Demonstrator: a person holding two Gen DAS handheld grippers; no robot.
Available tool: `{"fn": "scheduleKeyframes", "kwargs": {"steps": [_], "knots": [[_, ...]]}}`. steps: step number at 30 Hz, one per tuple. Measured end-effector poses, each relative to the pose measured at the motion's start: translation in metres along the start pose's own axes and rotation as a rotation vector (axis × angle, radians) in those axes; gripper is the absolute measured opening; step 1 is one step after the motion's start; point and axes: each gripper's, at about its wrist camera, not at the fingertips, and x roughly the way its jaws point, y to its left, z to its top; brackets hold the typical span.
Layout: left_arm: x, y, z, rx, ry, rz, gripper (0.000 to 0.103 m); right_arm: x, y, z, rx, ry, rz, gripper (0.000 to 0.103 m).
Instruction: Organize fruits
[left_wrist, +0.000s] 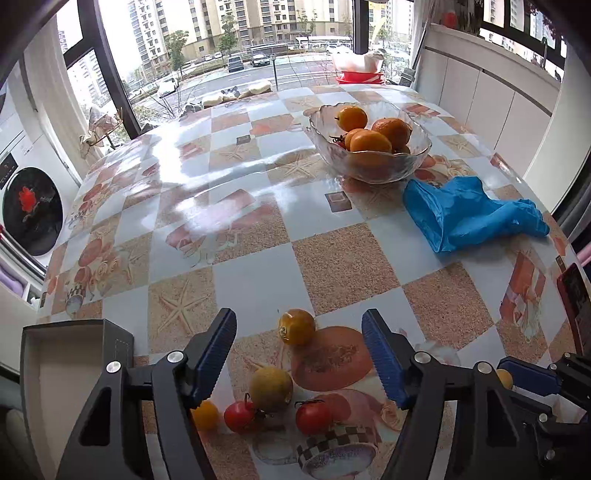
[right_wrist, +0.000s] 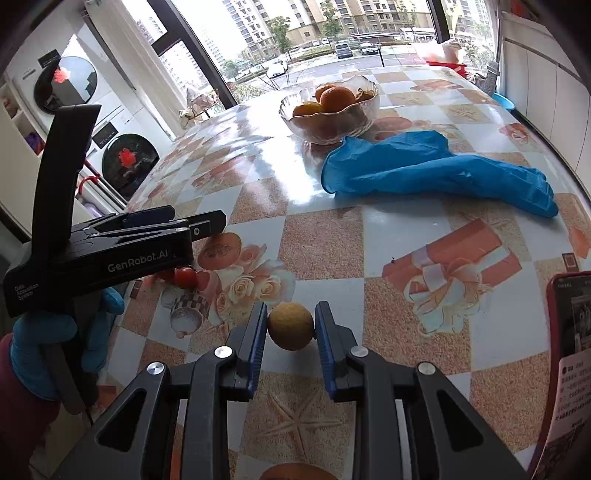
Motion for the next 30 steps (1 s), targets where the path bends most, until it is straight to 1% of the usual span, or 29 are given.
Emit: {"fn": "scheduleKeyframes", "kwargs": {"steps": [1, 2, 4, 6, 9, 13, 15, 17, 20, 22, 23, 24, 25, 26, 27, 30], "knots": [[0.006, -0.003, 0.000, 0.011, 0.021, 0.006, 0.056, -0.001, -0.002, -0.002, 0.008, -0.001, 0.000, 0.029], [0.011, -0.005, 0.000, 0.019, 0.043, 0.009, 0.050, -0.002, -0.005, -0.003, 0.014, -0.002, 0.001, 0.029], [0.011, -0.006, -0.001, 0.010, 0.042, -0.019, 0.033, -0.003, -0.007, -0.006, 0.022, -0.006, 0.000, 0.029], [0.010, -0.009, 0.000, 0.009, 0.042, -0.037, 0.023, -0.004, -0.012, -0.007, 0.027, -0.007, -0.001, 0.029], [-0.001, -0.012, -0.003, -0.003, 0.005, -0.047, 0.023, -0.008, -0.012, -0.009, 0.018, -0.007, -0.017, 0.029], [-0.040, -0.021, -0.015, -0.005, -0.081, -0.060, 0.023, -0.014, -0.005, -0.020, -0.034, -0.011, -0.065, 0.029], [-0.065, -0.027, -0.035, -0.003, -0.120, -0.060, 0.023, -0.017, 0.001, -0.026, -0.072, -0.018, -0.102, 0.029], [-0.083, -0.032, -0.063, 0.006, -0.142, -0.038, 0.023, -0.020, 0.010, -0.034, -0.119, -0.029, -0.143, 0.029], [-0.093, -0.033, -0.107, -0.005, -0.132, 0.017, 0.023, -0.020, 0.024, -0.044, -0.177, -0.047, -0.194, 0.029], [-0.091, -0.027, -0.130, -0.047, -0.106, 0.034, 0.023, -0.018, 0.031, -0.048, -0.206, -0.057, -0.222, 0.029], [-0.088, -0.022, -0.138, -0.074, -0.086, 0.030, 0.023, -0.015, 0.032, -0.050, -0.211, -0.050, -0.226, 0.029], [-0.083, -0.017, -0.144, -0.103, -0.065, 0.026, 0.023, -0.011, 0.033, -0.051, -0.209, -0.042, -0.233, 0.029], [-0.080, -0.013, -0.148, -0.131, -0.056, 0.024, 0.023, -0.011, 0.035, -0.052, -0.220, -0.059, -0.247, 0.029], [-0.081, -0.009, -0.152, -0.153, -0.077, 0.004, 0.023, -0.010, 0.038, -0.052, -0.231, -0.059, -0.264, 0.029], [-0.081, -0.008, -0.153, -0.159, -0.080, -0.001, 0.023, -0.008, 0.040, -0.052, -0.237, -0.060, -0.274, 0.030], [-0.081, -0.013, -0.152, -0.133, -0.083, 0.019, 0.023, -0.005, 0.042, -0.051, -0.243, -0.071, -0.281, 0.034]]}}
